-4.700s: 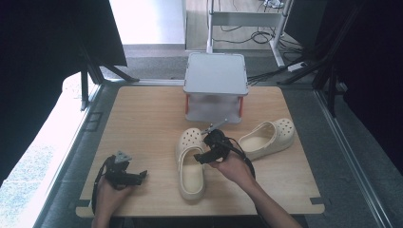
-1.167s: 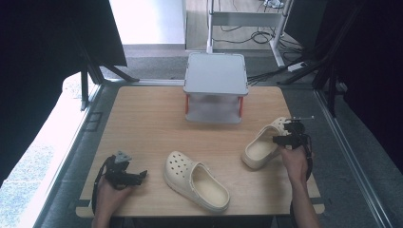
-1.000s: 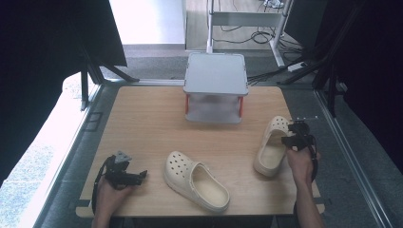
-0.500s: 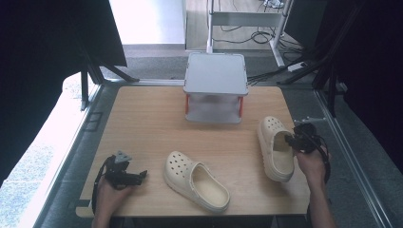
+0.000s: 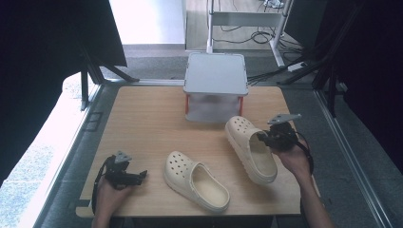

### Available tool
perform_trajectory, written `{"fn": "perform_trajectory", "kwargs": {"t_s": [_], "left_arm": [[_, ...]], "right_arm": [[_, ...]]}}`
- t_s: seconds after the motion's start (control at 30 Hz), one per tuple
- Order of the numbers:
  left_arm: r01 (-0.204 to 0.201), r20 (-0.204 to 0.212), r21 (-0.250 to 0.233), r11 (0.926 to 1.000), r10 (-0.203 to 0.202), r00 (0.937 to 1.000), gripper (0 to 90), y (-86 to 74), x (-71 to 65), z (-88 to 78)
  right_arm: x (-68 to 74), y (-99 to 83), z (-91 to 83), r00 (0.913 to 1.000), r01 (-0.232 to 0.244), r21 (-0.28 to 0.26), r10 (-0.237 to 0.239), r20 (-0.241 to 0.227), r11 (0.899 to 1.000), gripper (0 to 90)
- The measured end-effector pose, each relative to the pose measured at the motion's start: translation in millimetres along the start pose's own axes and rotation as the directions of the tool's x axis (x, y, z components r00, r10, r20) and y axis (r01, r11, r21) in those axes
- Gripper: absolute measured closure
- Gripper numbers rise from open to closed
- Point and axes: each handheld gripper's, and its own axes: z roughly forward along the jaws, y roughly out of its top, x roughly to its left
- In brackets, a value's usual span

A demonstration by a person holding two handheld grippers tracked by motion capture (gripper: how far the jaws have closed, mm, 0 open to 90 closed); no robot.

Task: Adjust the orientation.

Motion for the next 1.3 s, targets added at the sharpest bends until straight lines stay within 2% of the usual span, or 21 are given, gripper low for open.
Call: {"fn": "perform_trajectory", "kwargs": {"t_s": [0.17,0.27,0.5,0.6,0.67,0.7,0.77,1.03,1.13,1.2,1.3], "left_arm": [[-0.005,0.001,0.002,1.0000,0.005,1.0000,0.0,0.1,0.4,-0.1],[-0.005,0.001,0.002,1.0000,0.005,1.0000,0.0,0.1,0.4,-0.1],[-0.004,0.001,0.001,1.0000,0.004,1.0000,0.0,0.1,0.4,-0.1],[-0.005,0.001,0.001,1.0000,0.005,1.0000,0.0,0.0,0.4,-0.1],[-0.005,0.001,0.001,1.0000,0.005,1.0000,0.0,0.0,0.4,-0.1],[-0.005,0.001,0.001,1.0000,0.005,1.0000,0.0,0.1,0.4,-0.1],[-0.005,0.001,0.001,1.0000,0.005,1.0000,0.0,0.1,0.4,-0.1],[-0.002,0.001,-0.001,1.0000,0.002,1.0000,0.0,0.0,0.3,0.0],[0.000,0.001,0.000,1.0000,0.000,1.0000,0.0,0.0,0.1,0.0],[0.000,0.001,-0.001,1.0000,0.000,1.0000,0.0,0.0,0.0,0.1],[0.001,0.001,0.000,1.0000,-0.001,1.0000,0.0,0.0,0.0,0.1]], "right_arm": [[19.6,10.6,13.8,0.9947,0.087,-0.007,-0.087,-0.054,0.996,76.0],[28.8,14.8,22.0,0.9899,0.115,-0.008,-0.115,-0.083,0.993,76.0],[50.9,25.0,40.0,0.9711,0.186,-0.031,-0.189,-0.146,0.982,75.9],[60.8,29.8,47.3,0.9607,0.222,-0.044,-0.226,-0.161,0.974,76.0],[67.7,32.5,52.3,0.9507,0.252,-0.048,-0.256,-0.175,0.967,75.9],[74.5,35.5,58.9,0.9393,0.281,-0.048,-0.285,-0.191,0.958,76.0],[76.5,36.3,60.9,0.9369,0.288,-0.052,-0.292,-0.192,0.956,76.0],[90.3,34.3,76.5,0.9047,0.362,-0.072,-0.369,-0.213,0.929,75.9],[92.8,29.9,78.7,0.8890,0.392,-0.065,-0.396,-0.229,0.918,75.8],[93.7,26.7,79.1,0.8860,0.399,-0.058,-0.401,-0.234,0.915,75.7],[92.9,21.3,78.7,0.8899,0.386,-0.060,-0.389,-0.239,0.921,75.1]]}}
